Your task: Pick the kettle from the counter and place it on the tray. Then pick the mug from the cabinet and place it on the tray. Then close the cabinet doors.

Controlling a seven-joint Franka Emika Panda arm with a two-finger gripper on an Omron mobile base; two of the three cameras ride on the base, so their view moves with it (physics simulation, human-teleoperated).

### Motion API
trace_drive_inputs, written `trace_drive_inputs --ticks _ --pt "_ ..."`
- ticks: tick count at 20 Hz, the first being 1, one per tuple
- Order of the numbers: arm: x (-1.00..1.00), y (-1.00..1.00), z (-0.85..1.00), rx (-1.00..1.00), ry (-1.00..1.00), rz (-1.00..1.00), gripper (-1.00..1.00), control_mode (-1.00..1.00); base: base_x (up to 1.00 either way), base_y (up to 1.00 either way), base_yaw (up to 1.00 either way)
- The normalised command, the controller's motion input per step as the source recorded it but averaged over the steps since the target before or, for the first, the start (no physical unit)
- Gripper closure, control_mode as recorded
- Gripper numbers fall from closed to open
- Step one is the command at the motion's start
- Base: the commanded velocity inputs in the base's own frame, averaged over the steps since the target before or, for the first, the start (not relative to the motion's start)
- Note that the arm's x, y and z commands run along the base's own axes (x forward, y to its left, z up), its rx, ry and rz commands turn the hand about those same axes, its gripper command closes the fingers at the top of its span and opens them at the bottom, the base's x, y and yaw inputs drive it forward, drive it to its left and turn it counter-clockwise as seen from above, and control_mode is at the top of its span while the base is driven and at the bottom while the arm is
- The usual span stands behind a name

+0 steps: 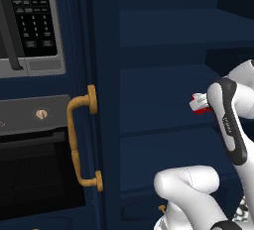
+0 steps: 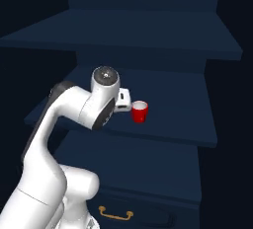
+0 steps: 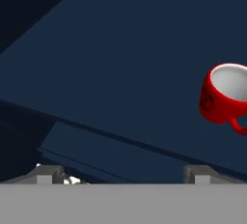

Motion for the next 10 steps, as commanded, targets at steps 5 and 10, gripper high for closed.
trace_drive_inputs --ticks 5,10 --pt "0.00 -0.42 -0.18 0.00 0.00 0.02 -1.00 -1.00 0.00 0.00 0.00" --pt "0.07 -0.49 -0.19 0.00 0.00 0.00 -1.00 -1.00 0.00 0.00 0.00"
